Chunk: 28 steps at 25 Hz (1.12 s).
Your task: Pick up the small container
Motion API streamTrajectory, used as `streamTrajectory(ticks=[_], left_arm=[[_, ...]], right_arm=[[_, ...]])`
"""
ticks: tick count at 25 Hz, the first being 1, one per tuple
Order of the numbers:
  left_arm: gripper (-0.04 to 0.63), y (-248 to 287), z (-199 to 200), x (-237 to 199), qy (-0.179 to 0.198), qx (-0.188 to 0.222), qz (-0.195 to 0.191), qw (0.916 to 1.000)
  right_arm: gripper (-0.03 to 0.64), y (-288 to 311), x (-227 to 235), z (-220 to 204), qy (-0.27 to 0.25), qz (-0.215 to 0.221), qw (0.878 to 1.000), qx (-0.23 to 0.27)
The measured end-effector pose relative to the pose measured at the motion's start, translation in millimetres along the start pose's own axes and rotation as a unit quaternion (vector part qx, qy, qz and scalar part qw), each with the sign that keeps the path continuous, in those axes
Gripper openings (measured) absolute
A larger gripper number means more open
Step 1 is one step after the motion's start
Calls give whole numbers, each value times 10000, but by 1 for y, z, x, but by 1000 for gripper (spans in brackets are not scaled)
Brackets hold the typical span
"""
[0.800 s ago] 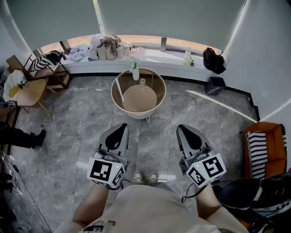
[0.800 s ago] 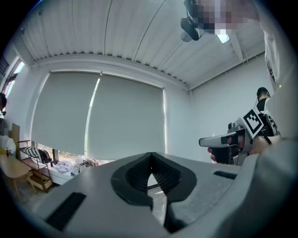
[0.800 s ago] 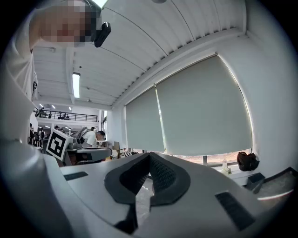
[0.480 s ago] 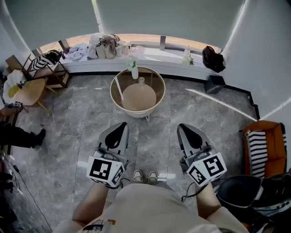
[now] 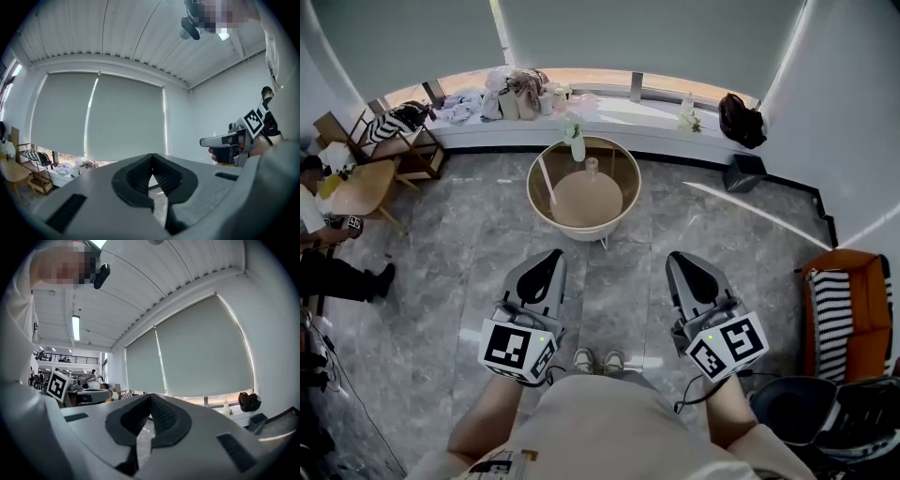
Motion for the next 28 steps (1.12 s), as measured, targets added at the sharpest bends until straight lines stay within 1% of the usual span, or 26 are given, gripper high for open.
streamTrajectory(ticks=[11,14,17,19,24,28], left_arm=[[8,15,-2,25,45,-60,96,9999],[8,18,1,32,64,111,-2,9999],[8,22,2,38,241,202,-15,9995],[8,26,2,39,296,193,14,9994],[6,34,-3,34,285,224,64,9993],[8,47,-12,27,286,257,17,9993]], right_arm=[[6,-13,29,1,26,99,9999,32],[6,-14,36,0,9,113,9999,40],[6,-15,43,-5,28,107,9999,39],[6,-15,48,-7,59,97,9999,33],[6,-9,55,-13,29,113,9999,30],[6,4,63,-20,-38,111,9999,11]])
Point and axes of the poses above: the fingertips, and each gripper's own axes: y forward along the fingers, x to its right, z out of its top, the point moved 6 cm from there along -y, backward along the fingers, and after that the axes turned 5 degrees about y, right-handed, at the moved point
